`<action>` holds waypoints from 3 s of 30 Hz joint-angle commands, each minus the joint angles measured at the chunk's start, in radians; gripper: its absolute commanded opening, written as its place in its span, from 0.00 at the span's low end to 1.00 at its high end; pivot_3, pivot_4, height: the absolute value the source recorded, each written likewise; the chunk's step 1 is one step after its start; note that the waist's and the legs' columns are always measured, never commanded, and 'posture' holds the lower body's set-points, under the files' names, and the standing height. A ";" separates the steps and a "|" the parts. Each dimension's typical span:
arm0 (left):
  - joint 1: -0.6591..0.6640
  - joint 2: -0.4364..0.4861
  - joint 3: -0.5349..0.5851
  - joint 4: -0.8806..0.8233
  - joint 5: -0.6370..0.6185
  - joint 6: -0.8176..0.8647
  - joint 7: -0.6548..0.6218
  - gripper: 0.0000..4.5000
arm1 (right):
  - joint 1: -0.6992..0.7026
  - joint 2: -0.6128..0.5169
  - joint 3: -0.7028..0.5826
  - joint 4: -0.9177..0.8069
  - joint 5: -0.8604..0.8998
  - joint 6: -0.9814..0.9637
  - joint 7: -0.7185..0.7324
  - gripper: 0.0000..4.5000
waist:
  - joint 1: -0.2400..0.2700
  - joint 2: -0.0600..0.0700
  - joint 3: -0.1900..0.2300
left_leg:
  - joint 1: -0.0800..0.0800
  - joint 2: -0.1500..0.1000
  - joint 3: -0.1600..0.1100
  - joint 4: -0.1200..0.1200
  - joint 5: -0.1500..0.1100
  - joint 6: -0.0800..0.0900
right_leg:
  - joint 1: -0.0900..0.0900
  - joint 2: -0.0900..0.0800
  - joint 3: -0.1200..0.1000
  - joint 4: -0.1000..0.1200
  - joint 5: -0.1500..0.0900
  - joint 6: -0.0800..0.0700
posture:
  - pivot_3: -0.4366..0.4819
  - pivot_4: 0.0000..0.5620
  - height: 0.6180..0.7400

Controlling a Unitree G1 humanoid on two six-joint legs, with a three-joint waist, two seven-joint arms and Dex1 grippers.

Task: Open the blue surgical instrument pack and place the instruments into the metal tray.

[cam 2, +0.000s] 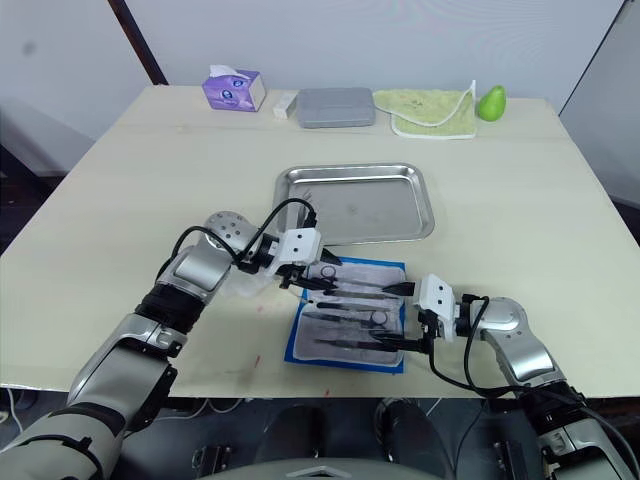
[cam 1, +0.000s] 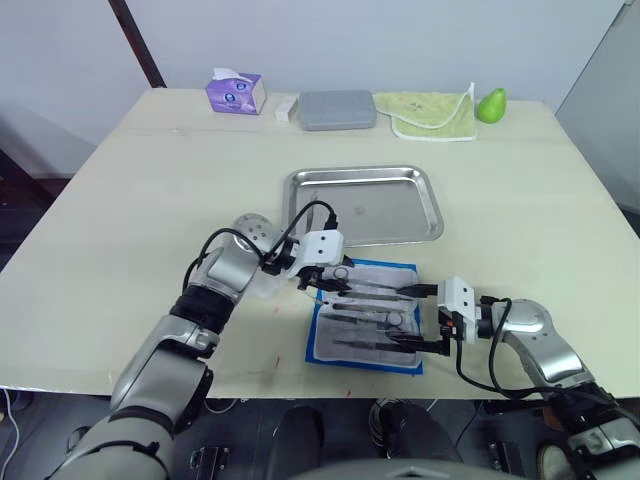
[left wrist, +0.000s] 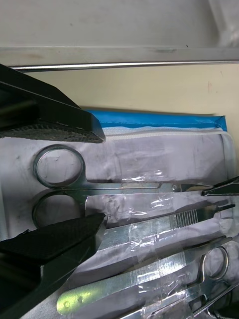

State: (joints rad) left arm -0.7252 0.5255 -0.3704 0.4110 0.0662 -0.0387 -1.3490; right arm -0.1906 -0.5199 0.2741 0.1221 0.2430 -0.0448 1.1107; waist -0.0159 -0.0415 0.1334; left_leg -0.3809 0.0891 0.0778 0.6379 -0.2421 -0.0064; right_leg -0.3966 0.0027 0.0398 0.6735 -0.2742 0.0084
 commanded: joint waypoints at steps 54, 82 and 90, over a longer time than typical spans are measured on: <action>-0.181 0.074 -0.116 -0.173 0.064 0.411 -0.139 0.00 | 0.015 -0.020 0.143 0.089 -0.140 0.158 -0.014 1.00 | -0.022 0.000 -0.001 | 0.001 0.000 -0.003 0.004 0.000 0.000 | 0.000 0.001 0.001 0.005 -0.002 0.003 | 0.48 0.27 1.00; 0.112 0.120 0.513 -0.770 -0.347 1.235 0.355 0.00 | 0.002 -0.032 0.108 0.135 -0.110 0.071 0.036 1.00 | -0.016 0.000 -0.002 | 0.001 0.000 -0.003 0.003 0.000 0.000 | 0.001 -0.001 0.001 0.004 -0.002 0.004 | 0.48 0.27 1.00; -0.015 -0.210 0.433 -0.816 -0.136 1.512 0.921 0.00 | 0.000 -0.034 0.102 0.151 -0.110 0.037 0.059 1.00 | -0.009 -0.004 -0.003 | 0.001 -0.001 -0.006 0.005 0.000 0.000 | 0.002 0.000 0.002 0.005 -0.002 0.004 | 0.48 0.27 1.00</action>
State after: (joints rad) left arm -0.7032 0.3340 0.0958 -0.3797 -0.1242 1.4346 -0.5358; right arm -0.2465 -0.5274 0.3072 0.1690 0.2347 -0.0473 1.1641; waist -0.0251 -0.0458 0.1308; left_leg -0.3803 0.0879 0.0719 0.6432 -0.2421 -0.0065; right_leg -0.3945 0.0022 0.0422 0.6781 -0.2759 0.0119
